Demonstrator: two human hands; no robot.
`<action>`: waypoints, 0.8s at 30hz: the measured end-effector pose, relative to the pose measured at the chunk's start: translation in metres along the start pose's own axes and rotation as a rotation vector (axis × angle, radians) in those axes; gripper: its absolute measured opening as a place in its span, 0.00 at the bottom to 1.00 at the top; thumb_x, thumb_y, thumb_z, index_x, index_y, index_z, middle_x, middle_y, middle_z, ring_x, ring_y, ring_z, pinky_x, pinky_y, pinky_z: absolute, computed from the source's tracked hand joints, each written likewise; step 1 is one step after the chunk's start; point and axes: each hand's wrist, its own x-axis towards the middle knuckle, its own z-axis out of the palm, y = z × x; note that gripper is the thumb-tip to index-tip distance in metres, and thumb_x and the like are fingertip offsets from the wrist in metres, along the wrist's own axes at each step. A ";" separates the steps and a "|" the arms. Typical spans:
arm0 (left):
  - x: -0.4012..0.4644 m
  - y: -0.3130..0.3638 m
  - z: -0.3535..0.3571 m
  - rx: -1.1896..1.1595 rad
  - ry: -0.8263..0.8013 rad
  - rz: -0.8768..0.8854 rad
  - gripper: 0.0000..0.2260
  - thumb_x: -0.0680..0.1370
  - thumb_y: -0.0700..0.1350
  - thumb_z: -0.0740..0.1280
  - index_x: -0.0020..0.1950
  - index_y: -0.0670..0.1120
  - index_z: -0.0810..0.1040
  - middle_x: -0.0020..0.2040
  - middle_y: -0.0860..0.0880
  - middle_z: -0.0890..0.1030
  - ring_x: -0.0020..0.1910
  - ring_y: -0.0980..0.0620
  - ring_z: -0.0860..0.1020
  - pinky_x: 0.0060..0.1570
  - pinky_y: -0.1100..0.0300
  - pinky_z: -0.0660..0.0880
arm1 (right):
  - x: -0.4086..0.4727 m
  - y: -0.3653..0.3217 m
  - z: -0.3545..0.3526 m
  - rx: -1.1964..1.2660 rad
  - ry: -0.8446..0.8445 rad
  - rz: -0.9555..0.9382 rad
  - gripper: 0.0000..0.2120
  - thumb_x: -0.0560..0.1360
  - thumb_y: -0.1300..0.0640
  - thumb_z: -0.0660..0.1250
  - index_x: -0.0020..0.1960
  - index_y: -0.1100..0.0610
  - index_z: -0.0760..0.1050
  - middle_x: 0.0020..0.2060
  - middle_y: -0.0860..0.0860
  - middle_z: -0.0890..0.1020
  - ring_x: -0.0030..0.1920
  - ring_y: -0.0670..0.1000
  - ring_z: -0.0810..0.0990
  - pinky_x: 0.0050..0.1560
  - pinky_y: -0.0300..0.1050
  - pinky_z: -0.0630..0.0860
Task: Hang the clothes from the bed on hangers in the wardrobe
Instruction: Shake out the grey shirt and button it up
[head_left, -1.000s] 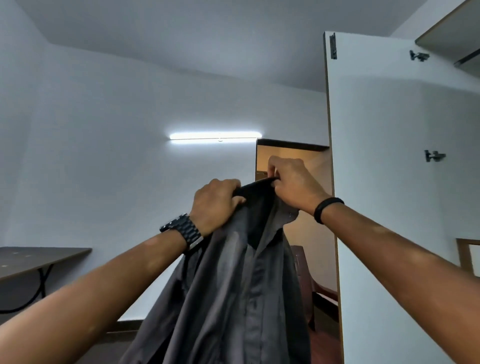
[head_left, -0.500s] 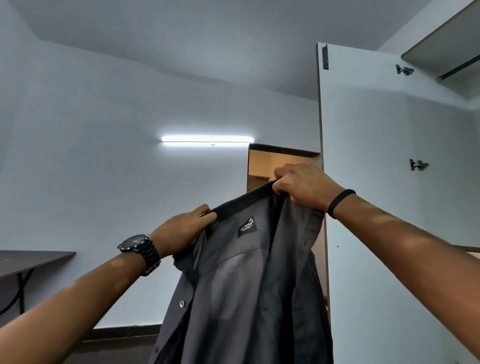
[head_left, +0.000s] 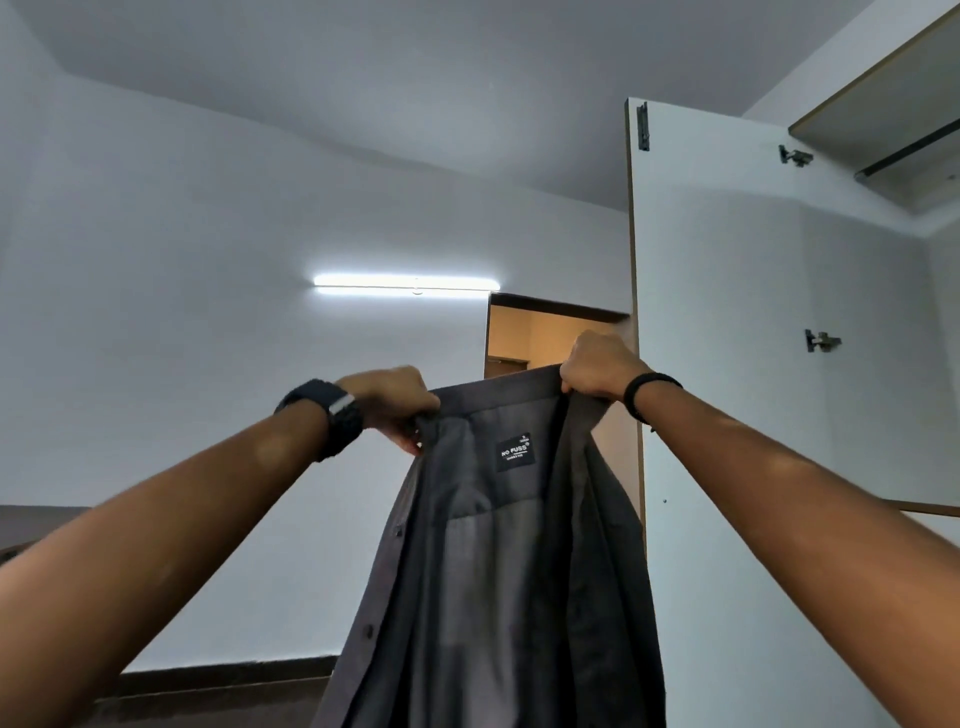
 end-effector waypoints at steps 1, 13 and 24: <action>0.000 0.007 -0.005 -0.086 0.005 0.002 0.06 0.77 0.33 0.59 0.42 0.34 0.74 0.34 0.39 0.78 0.30 0.46 0.80 0.35 0.55 0.82 | 0.002 0.001 -0.001 0.148 -0.048 0.049 0.10 0.78 0.62 0.60 0.51 0.66 0.76 0.42 0.57 0.79 0.43 0.55 0.78 0.44 0.46 0.78; -0.003 0.068 -0.071 -0.014 0.125 0.248 0.06 0.74 0.37 0.72 0.47 0.34 0.81 0.35 0.45 0.82 0.35 0.53 0.81 0.32 0.66 0.77 | 0.010 0.001 -0.059 0.186 -0.254 -0.136 0.13 0.73 0.52 0.72 0.50 0.61 0.79 0.45 0.57 0.84 0.49 0.55 0.84 0.51 0.47 0.82; -0.030 0.102 -0.085 0.326 0.285 0.131 0.14 0.83 0.51 0.58 0.57 0.39 0.66 0.56 0.37 0.73 0.49 0.34 0.80 0.40 0.44 0.80 | 0.002 -0.026 -0.088 0.331 0.001 -0.159 0.16 0.71 0.51 0.74 0.36 0.59 0.70 0.39 0.59 0.76 0.43 0.57 0.78 0.55 0.59 0.79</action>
